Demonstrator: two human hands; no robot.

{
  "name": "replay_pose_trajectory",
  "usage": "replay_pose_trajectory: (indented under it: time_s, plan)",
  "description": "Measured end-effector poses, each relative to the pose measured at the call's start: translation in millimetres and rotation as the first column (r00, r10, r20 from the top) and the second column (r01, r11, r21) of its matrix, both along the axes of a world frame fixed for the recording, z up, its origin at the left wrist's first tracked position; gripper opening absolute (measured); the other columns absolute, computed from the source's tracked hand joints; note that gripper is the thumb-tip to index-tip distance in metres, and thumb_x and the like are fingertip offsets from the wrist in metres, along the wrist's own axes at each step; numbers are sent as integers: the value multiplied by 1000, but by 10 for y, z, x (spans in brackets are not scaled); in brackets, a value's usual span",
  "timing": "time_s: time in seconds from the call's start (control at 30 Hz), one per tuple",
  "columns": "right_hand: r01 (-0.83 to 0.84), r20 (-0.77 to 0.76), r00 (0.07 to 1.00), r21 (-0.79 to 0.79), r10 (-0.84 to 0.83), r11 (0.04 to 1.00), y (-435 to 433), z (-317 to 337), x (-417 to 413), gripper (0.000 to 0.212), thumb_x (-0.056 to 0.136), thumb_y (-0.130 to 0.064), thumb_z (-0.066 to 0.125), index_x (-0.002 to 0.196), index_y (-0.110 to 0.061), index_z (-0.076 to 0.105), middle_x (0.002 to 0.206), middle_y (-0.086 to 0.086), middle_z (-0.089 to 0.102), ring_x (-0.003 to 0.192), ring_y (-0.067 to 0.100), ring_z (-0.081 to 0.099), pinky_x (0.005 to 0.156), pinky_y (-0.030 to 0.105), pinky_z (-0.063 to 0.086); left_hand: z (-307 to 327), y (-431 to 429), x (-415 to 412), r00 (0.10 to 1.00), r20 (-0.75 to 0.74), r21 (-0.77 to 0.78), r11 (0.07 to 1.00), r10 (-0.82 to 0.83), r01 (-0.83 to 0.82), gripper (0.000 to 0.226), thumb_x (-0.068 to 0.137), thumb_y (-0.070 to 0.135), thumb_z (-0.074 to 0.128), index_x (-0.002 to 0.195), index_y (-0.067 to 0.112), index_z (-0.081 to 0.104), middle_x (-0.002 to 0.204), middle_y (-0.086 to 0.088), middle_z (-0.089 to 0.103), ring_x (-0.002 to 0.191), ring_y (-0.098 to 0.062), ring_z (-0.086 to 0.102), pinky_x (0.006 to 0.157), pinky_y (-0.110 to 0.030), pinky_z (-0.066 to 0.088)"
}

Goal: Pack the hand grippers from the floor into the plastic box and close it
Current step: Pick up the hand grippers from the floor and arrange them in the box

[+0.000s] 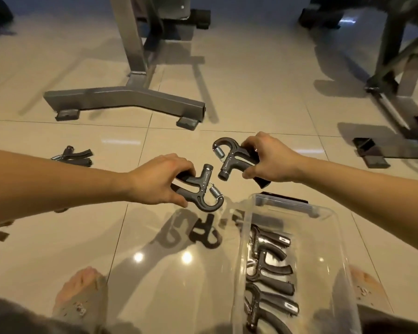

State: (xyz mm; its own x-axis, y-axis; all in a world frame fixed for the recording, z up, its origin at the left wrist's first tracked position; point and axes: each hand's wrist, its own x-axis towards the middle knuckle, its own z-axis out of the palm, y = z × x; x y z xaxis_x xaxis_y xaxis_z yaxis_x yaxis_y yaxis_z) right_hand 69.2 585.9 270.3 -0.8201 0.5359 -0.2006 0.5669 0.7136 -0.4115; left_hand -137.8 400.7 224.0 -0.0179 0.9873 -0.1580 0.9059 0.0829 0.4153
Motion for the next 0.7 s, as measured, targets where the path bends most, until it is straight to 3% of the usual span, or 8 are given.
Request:
replay_pose_trajectory:
  time_s: [0.23, 0.37, 0.57, 0.7]
  plan:
    - [40, 24, 999, -29, -40, 999, 249, -273, 907, 65, 73, -30, 85, 129, -13, 57, 112, 3, 51, 99, 21, 54, 88, 34, 50, -276, 138, 664, 997, 61, -29, 999, -44, 45, 53, 65, 55, 85, 104, 33, 57, 96, 20, 57, 95, -2, 48, 80, -28, 46]
    - [56, 50, 997, -78, -52, 995, 288, -418, 1367, 60, 73, -26, 83, 126, -16, 57, 111, 0, 51, 98, 18, 55, 85, 30, 51, -464, 62, 857, 991, 132, -26, 1000, -10, 14, 53, 64, 56, 84, 105, 36, 57, 96, 22, 58, 97, -2, 50, 82, -31, 48]
    - [-47, 190, 979, -111, 68, 993, 153, -751, 1679, 50, 71, -31, 79, 116, -18, 62, 107, -2, 51, 93, 16, 55, 82, 35, 53, -579, -50, 1005, 974, 219, -2, 998, 65, -66, 53, 63, 50, 90, 105, 38, 60, 97, 22, 58, 100, -1, 52, 85, -30, 49]
    - [-134, 268, 949, -127, 164, 983, -25, -1062, 1722, 43, 73, -27, 77, 112, -17, 61, 104, -2, 47, 90, 18, 55, 79, 33, 52, -655, -41, 1091, 979, 206, 24, 1000, -2, -3, 52, 64, 54, 86, 104, 38, 58, 96, 23, 57, 99, -1, 50, 81, -24, 45]
